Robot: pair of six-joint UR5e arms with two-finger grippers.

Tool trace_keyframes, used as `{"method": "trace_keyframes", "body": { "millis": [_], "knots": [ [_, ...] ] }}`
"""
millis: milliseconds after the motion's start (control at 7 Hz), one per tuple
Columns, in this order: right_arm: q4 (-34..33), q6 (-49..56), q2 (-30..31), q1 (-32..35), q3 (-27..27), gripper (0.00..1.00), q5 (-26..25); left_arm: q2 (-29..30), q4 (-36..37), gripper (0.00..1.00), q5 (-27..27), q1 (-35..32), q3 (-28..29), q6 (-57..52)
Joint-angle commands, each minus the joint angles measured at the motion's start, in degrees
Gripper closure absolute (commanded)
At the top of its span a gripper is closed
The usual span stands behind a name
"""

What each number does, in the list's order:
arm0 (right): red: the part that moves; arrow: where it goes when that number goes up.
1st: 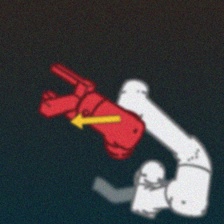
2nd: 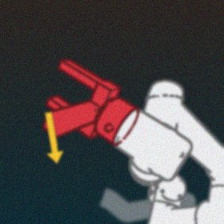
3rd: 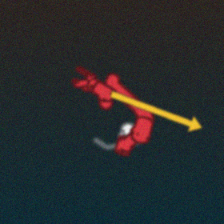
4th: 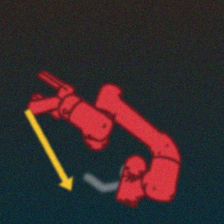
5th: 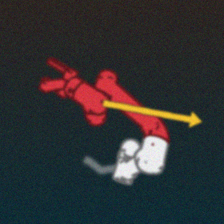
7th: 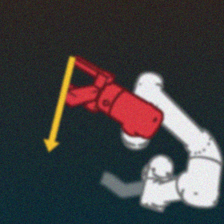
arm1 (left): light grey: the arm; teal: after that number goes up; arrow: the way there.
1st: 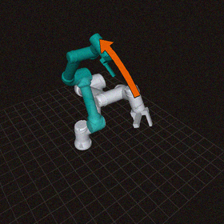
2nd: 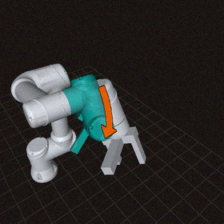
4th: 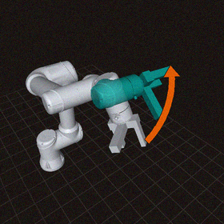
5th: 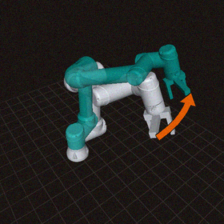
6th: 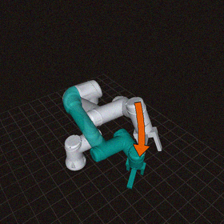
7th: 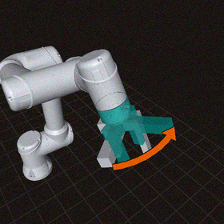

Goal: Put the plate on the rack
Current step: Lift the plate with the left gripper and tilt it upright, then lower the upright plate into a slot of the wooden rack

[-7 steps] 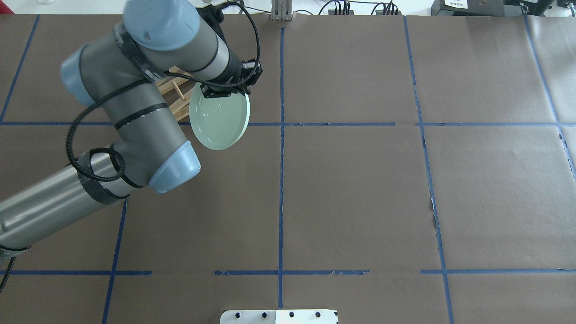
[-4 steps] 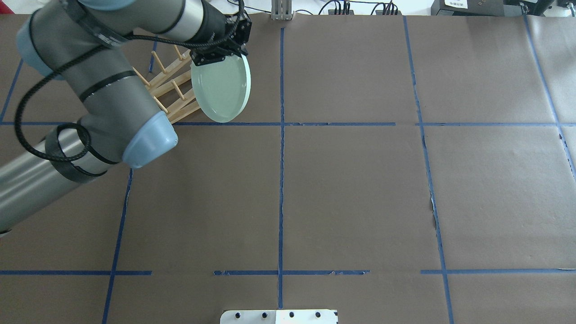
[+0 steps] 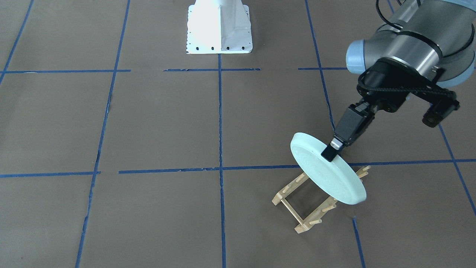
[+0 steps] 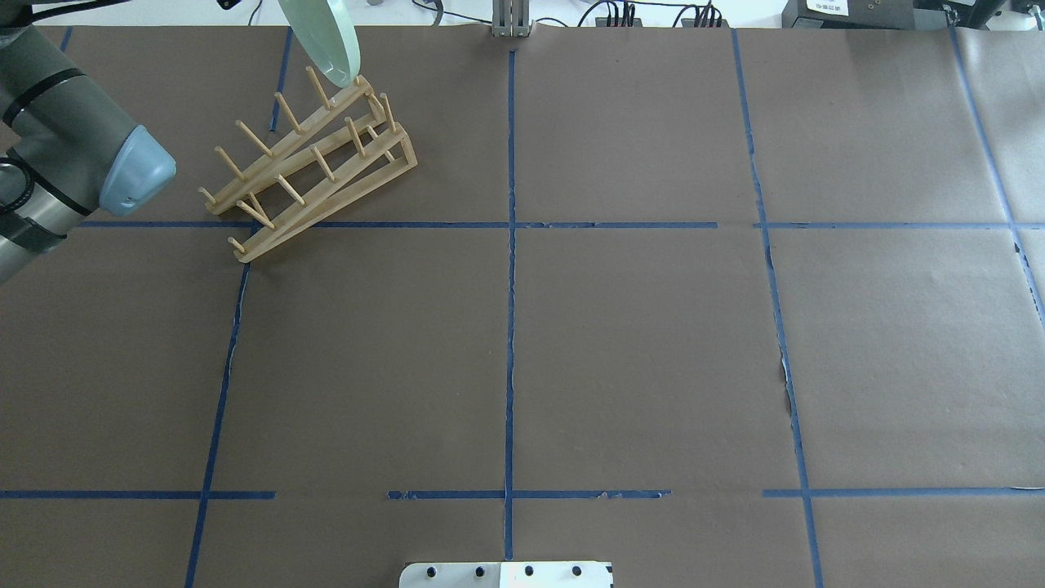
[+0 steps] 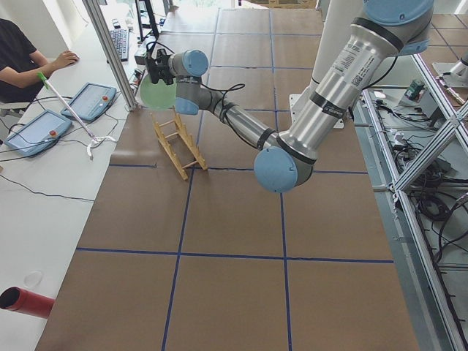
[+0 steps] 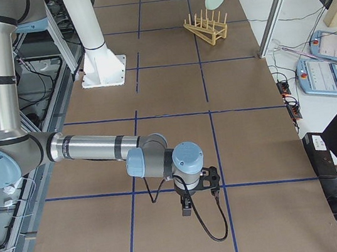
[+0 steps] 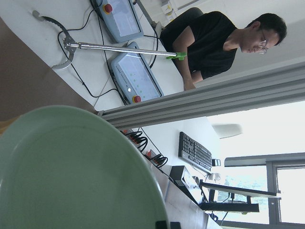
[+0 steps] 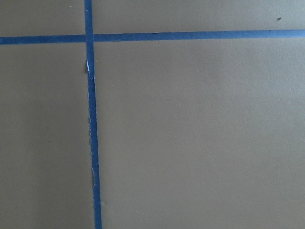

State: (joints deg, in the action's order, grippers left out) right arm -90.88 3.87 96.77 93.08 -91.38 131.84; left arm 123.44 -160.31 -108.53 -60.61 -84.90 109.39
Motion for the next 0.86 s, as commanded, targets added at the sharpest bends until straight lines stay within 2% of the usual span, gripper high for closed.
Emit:
{"method": "trace_keyframes", "body": {
  "millis": [0,714],
  "knots": [
    [0.0,0.0,0.0,0.0,0.0,0.0,0.0,0.2,-9.8,1.0,2.9,-0.2,6.4,0.0],
    [0.0,0.0,0.0,0.0,0.1,0.0,0.0,-0.2,-10.3,1.0,4.1,3.8,7.4,-0.1]
  ]
}}
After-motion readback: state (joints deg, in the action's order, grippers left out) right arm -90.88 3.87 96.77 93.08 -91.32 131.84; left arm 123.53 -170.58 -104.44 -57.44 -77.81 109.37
